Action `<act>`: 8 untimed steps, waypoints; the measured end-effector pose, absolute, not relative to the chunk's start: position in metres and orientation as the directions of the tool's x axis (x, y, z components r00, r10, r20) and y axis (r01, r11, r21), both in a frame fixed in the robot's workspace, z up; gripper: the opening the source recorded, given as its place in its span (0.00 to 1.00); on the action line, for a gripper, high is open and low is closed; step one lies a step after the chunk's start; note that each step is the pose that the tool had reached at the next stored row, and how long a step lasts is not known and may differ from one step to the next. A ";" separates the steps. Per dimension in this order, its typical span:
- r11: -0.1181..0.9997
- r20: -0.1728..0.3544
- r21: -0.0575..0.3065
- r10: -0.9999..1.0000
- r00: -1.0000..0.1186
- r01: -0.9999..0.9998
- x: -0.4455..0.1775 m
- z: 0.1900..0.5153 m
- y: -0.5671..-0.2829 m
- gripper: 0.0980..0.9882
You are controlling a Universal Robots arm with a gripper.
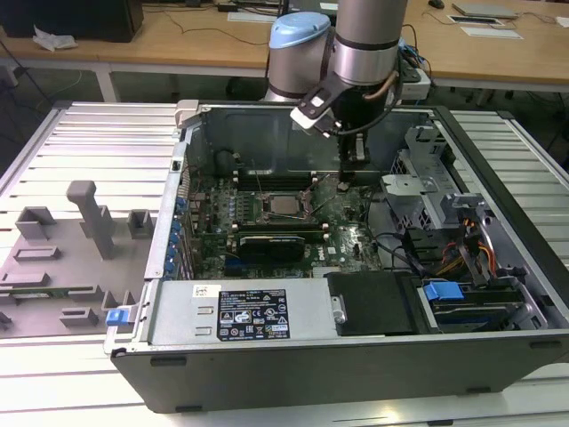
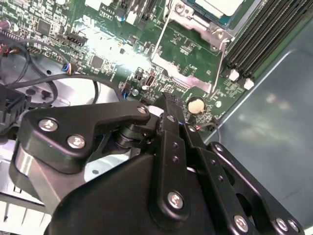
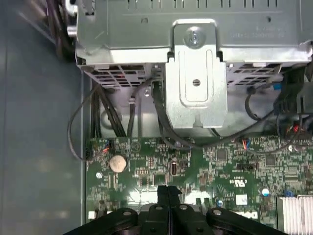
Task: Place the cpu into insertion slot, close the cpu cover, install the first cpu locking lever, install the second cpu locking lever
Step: 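Close the cpu cover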
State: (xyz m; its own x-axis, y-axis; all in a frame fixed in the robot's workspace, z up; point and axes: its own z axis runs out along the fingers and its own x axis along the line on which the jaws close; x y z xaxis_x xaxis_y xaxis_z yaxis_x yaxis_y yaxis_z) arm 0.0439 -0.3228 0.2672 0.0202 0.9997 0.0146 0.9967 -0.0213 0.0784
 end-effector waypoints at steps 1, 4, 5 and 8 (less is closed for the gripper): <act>-0.021 0.015 0.076 1.000 0.020 0.997 0.045 0.264 -0.323 0.01; -0.021 0.015 0.070 1.000 0.020 0.997 0.045 0.257 -0.323 0.01; -0.021 0.014 0.068 1.000 0.020 0.997 0.045 0.255 -0.323 0.01; -0.021 0.014 0.062 1.000 0.021 0.998 0.046 0.249 -0.323 0.01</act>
State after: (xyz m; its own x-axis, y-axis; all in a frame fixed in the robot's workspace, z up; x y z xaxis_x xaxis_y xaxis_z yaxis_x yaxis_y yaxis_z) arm 0.0458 -0.3228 0.2490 0.0205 0.9997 0.0142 0.9979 -0.0214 0.0618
